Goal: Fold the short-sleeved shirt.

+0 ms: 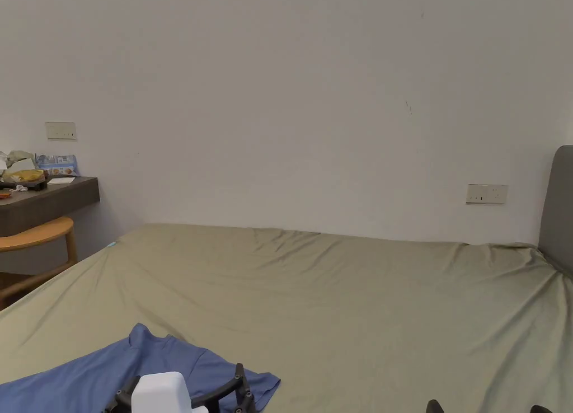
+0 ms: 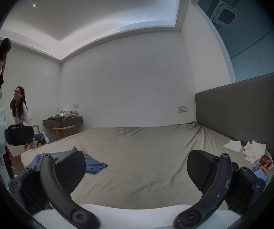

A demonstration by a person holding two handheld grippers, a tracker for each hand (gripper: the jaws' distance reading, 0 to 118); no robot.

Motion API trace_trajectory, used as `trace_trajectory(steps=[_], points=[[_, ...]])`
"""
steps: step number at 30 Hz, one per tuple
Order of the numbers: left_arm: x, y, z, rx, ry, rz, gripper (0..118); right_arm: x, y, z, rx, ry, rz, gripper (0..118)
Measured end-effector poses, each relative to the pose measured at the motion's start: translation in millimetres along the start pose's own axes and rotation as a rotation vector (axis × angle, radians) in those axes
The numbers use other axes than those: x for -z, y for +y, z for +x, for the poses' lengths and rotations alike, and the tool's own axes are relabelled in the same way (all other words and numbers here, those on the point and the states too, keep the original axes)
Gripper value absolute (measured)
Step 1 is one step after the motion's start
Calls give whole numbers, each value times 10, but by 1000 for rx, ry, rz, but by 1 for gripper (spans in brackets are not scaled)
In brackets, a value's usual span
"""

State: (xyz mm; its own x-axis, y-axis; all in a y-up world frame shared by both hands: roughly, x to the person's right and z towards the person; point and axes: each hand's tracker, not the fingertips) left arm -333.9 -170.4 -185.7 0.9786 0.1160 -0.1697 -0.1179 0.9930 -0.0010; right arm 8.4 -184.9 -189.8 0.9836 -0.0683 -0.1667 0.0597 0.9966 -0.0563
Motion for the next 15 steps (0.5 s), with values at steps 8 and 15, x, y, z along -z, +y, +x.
trace_trajectory(steps=[8, 15], points=[[-11, 25, 24, 16, -16, -3, 118, 9, -3, 38, 10, -4, -7, 118], [-14, 31, 49, 38, -20, -3, 118, 19, -8, 46, 9, -4, -15, 118]])
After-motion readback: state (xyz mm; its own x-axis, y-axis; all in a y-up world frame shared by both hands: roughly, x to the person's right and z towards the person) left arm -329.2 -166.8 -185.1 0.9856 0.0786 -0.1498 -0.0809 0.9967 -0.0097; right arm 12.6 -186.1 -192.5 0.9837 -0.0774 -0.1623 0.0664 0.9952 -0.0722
